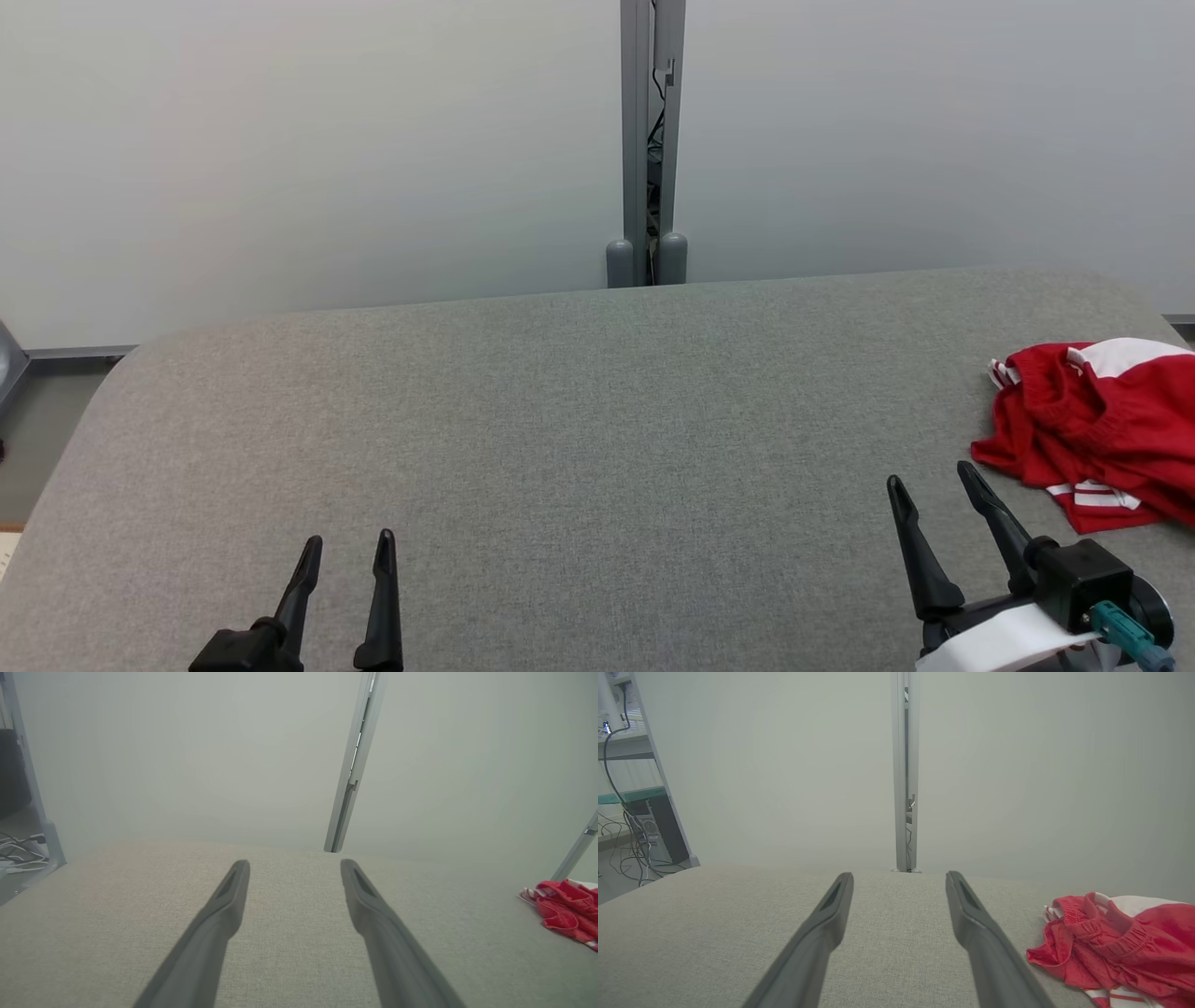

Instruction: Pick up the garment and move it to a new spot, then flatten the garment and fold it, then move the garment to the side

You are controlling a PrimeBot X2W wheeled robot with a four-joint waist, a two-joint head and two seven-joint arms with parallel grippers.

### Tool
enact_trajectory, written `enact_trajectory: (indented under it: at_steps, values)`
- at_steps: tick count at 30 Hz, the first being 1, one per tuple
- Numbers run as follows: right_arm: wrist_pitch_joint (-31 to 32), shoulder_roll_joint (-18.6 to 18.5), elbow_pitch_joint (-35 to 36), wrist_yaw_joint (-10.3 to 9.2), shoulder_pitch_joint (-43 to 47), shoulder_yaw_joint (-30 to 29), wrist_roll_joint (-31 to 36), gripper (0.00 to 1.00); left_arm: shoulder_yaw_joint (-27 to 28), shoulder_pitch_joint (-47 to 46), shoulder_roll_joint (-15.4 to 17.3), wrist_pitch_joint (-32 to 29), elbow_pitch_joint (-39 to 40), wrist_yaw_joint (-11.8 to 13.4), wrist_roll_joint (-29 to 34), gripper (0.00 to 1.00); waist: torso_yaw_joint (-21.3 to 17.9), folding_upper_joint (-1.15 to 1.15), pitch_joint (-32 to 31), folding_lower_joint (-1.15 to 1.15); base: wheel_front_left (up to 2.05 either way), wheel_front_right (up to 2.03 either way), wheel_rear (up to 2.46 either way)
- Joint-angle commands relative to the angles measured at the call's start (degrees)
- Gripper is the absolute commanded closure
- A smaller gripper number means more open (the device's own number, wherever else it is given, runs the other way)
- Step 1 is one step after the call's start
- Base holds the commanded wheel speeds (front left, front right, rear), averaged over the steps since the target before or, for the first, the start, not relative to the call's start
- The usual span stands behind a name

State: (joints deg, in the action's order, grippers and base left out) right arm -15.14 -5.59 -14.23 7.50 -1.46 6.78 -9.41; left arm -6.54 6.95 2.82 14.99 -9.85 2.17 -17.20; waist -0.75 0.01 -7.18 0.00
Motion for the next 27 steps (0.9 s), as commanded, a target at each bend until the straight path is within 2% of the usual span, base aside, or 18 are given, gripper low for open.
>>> enact_trajectory:
  at_steps: [1,2,3,6,27]
  values:
    - [0.03,-0.15,-0.21,-0.01,0.49,-0.13,0.51,0.00,0.27,0.81,0.23,0.19,-0.04,-0.37,-0.49,0.00,-0.04,-0.01,-0.05,0.00,0.00,0.00,0.00]
    - [0.03,-0.12,-0.24,-0.01,0.50,-0.15,0.51,0.00,0.32,0.84,0.23,0.19,-0.18,-0.55,-0.63,0.00,-0.06,-0.01,-0.08,0.00,0.00,0.00,0.00]
    - [0.00,0.05,-0.16,0.00,0.06,-0.14,0.07,1.00,0.07,0.06,-0.01,-0.02,-0.28,-0.36,-0.59,1.00,-0.05,-0.01,-0.08,0.00,0.00,0.00,0.00]
    - [0.05,0.27,-1.09,0.00,0.91,-0.13,-0.21,1.00,-0.05,0.46,-0.14,-0.17,-1.24,-0.35,-0.63,1.00,-0.04,-0.01,-0.08,0.00,0.00,0.00,0.00]
    - [9.15,0.87,-2.90,0.00,-3.16,-7.90,-21.21,1.00,-0.07,-5.73,-0.07,-2.81,-4.09,-2.90,-21.35,1.00,0.09,-0.01,1.25,0.00,0.00,0.00,0.00]
